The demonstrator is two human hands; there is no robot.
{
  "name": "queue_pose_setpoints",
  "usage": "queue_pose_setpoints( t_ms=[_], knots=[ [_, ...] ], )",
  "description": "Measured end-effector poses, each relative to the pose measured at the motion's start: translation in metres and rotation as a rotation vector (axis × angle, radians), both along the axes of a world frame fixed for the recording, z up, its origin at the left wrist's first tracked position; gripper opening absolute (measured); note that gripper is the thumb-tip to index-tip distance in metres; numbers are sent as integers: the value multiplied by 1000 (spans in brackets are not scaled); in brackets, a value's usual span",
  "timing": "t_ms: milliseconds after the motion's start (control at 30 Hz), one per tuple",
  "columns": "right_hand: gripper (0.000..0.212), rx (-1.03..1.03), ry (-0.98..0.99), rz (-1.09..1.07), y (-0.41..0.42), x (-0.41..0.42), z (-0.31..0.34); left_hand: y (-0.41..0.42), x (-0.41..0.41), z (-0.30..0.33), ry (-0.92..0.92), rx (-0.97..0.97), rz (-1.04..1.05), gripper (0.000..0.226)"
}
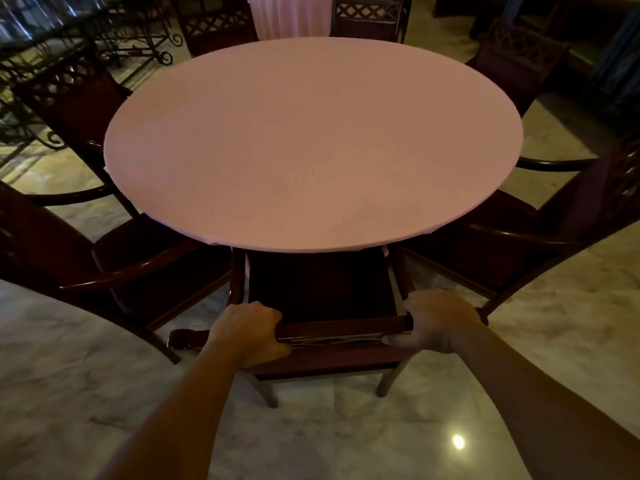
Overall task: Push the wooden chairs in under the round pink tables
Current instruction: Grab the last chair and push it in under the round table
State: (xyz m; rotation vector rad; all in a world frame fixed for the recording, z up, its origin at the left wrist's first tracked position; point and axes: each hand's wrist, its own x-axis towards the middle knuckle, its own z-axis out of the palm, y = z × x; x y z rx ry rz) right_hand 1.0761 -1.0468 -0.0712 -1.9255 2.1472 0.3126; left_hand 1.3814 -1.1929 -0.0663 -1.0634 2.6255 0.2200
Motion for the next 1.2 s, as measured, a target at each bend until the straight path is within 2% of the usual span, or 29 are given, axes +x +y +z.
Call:
queue_pose_setpoints(
  t_ms=[233,367,433,500,600,700,867,1200],
  knots=[
    [73,-11,1,30,-17,-11,2,-17,-10,1,-87,0,41,38],
    [71,-26,-10,53,-21,-18,1,-7,-10,-1,-54,-128,125,51],
    [70,-34,-5,69,-22,-21,1,-2,-2,-1,33,-164,212,49],
    [70,-47,-7,68,-23,-21,1,-2,6,2,71,-112,259,44],
    [71,-46,-18,55,-22,-20,1,-9,12,3,19,-85,244,42],
    [76,-18,14,-5,-21,-15,6,-11,12,-1,-58,-140,228,43],
    [81,-21,26,-151,-15,-1,11,-16,11,4,-108,-99,229,42],
    [57,-69,-61,-222,1,25,16,-15,23,19,-102,-69,247,44]
  ],
)
